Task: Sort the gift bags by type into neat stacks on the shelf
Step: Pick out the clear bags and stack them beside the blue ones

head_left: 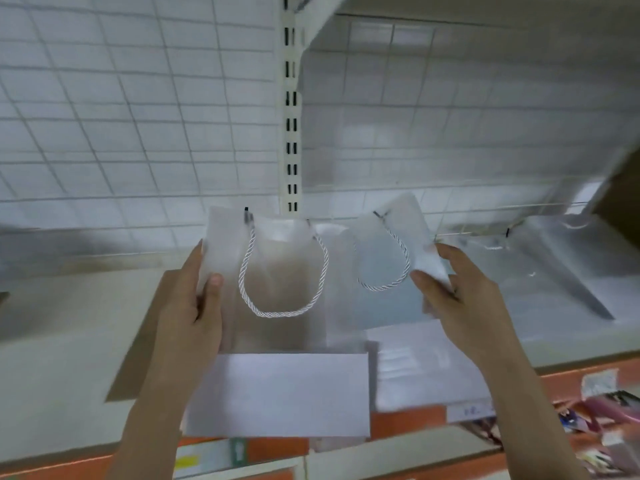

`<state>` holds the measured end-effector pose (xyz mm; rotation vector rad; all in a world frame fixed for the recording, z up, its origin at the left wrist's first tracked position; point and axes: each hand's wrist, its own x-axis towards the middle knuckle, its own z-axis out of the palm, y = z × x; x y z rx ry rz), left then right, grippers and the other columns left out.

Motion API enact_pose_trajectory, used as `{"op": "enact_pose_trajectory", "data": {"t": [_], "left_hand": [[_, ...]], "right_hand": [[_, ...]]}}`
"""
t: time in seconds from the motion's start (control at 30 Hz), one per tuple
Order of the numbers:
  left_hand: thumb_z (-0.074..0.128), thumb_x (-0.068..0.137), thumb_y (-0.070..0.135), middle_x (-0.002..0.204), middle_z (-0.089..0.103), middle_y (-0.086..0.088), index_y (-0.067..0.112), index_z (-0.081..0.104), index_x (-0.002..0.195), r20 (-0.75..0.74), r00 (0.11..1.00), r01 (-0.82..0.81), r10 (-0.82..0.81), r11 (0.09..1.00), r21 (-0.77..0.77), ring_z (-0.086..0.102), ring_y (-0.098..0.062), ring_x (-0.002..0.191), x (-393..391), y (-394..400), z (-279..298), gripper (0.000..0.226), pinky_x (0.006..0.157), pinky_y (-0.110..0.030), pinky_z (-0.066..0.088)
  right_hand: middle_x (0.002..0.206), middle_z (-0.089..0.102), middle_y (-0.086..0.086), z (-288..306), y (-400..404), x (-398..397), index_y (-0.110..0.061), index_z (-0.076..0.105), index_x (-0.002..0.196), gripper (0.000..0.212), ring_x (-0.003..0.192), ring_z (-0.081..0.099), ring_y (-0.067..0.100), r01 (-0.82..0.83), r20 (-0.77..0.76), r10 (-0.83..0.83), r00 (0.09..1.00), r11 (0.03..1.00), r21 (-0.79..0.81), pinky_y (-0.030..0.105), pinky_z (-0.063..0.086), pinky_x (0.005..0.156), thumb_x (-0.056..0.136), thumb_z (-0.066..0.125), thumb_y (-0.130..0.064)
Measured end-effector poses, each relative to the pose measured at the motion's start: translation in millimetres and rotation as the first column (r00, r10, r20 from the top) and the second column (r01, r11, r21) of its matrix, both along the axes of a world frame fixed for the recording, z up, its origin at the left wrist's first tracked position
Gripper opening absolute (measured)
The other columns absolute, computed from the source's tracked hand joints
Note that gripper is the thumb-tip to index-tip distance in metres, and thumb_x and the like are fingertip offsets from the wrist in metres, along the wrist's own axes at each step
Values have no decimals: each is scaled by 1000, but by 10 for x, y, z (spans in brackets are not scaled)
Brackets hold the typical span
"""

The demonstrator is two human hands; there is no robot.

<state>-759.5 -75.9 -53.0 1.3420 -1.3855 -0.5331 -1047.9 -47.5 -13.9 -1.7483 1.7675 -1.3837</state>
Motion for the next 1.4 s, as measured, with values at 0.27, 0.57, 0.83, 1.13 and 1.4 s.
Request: {"op": "enact_pose_trajectory", "data": {"t": [0.27, 0.57, 0.83, 1.13, 1.4], "left_hand": [[43, 95, 21, 68, 53, 5, 22, 43, 136, 2, 994, -110, 110, 994, 2, 51, -1, 55, -1669, 288, -18, 41, 56, -10, 39], [42, 97, 18, 39, 42, 10, 27, 48, 128, -88, 988, -125, 130, 991, 56, 37, -5, 33, -2325, 212, 37, 34, 34, -14, 34], [44, 96, 20, 47, 44, 0, 25, 42, 137, -172, 977, -103, 125, 986, 130, 41, -2, 33, -2615, -60, -11, 41, 33, -14, 36], [41, 97, 19, 52, 40, -11, 25, 41, 136, -125, 980, -144, 153, 986, 80, 43, -4, 34, -3248, -245, 155, 39, 33, -10, 33], [42, 97, 22, 54, 43, -9, 26, 42, 135, -139, 960, -232, 245, 968, 99, 43, -3, 36, -4149, -448, 100, 38, 38, -7, 35]], "right_hand": [[57, 62, 2, -119, 26, -1498, -26, 53, 118, 29, 55, 59, 8, -27, -22, 29, 999, 999, 47, 9, 41, 52, 89, 58, -22], [58, 62, 1, -260, 3, -2353, -19, 50, 128, 39, 60, 59, 2, 38, -30, -37, 999, 997, 63, 11, 45, 56, 90, 57, -21], [65, 50, 2, -408, -136, -2494, -16, 43, 129, 44, 59, 45, 26, 249, -468, -165, 868, 960, 124, 33, 38, 57, 92, 48, -38], [72, 56, 9, -104, -471, -3154, -23, 38, 130, 34, 77, 53, 37, 190, -400, -117, 909, 971, 147, 35, 34, 61, 98, 38, -30], [86, 58, 6, 18, -672, -4434, -21, 43, 124, 28, 64, 53, 13, 110, -85, -99, 992, 983, 148, 27, 38, 49, 97, 40, -26]]}}
